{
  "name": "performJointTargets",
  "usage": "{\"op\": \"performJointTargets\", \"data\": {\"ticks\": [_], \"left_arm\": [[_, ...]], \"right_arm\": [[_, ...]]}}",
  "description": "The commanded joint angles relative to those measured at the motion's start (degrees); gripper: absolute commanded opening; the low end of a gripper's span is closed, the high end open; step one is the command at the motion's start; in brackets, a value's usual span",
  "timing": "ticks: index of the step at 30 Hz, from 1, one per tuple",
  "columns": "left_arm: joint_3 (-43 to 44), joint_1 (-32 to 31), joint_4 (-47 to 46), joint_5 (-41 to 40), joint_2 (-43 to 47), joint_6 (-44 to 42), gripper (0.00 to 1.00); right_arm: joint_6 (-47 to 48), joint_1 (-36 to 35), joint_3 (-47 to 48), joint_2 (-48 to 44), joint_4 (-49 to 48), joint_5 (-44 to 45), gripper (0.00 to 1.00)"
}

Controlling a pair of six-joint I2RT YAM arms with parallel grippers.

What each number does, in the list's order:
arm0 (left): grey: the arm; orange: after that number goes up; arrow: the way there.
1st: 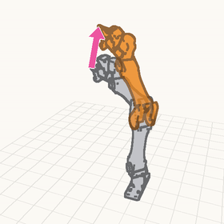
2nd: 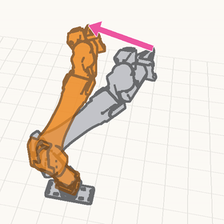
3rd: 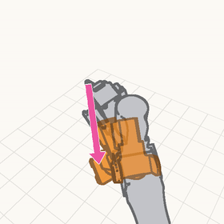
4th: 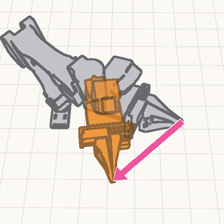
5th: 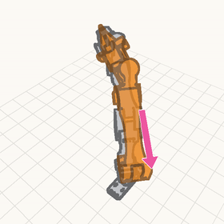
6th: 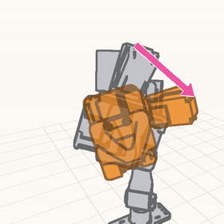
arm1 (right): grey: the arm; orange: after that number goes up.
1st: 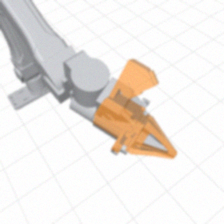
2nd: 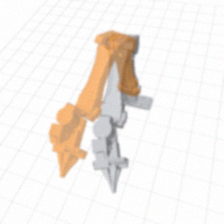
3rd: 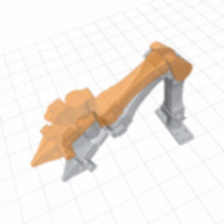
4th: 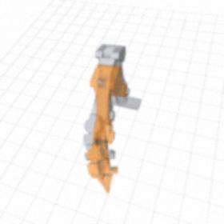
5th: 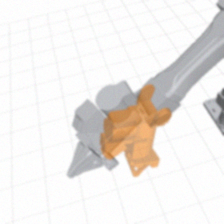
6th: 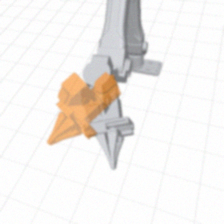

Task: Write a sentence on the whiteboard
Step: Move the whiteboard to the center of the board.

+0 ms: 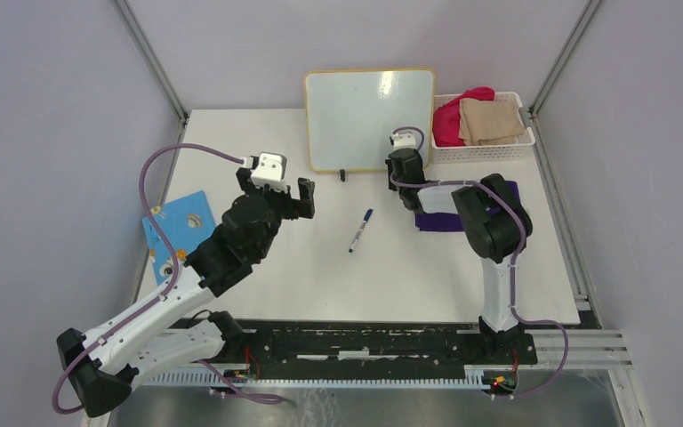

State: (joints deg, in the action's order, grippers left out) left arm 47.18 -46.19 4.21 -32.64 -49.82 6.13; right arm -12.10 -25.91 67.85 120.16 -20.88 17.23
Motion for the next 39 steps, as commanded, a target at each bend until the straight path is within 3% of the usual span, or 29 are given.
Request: {"op": "performJointTargets", "data": {"ticks": [1, 11, 27, 30, 35, 39], "left_arm": [[0.83, -0.52, -1.66, -0.23, 0.94, -2.71, 1.0], [0.66, -1.38, -1.7, -0.64, 0.89, -2.79, 1.0], [-1.26, -2.69, -3.96, -2.37, -0.02, -3.85, 1.0], [0.16, -2.7, -3.0, 1.09, -3.55, -3.13, 1.0], [7.59, -2.72, 10.42, 11.82, -14.6, 0.18, 0.98], [5.93, -2.67, 9.0, 17.42, -20.82, 3.44, 0.95]], "right_arm": [[1.12, -3.06, -6.11, -5.29, 0.45, 0.1, 0.0], [-4.88, -9.23, -19.39, -12.94, -2.82, 2.56, 0.0], [-13.06, -13.21, -28.65, -19.11, -3.54, 3.53, 0.0], [-13.12, -13.18, -29.6, -19.82, -3.68, 3.67, 0.0], [-12.08, -13.18, -29.89, -20.66, -3.82, 4.48, 0.0], [-11.16, -13.11, -29.8, -20.49, -3.97, 4.9, 0.0]]}}
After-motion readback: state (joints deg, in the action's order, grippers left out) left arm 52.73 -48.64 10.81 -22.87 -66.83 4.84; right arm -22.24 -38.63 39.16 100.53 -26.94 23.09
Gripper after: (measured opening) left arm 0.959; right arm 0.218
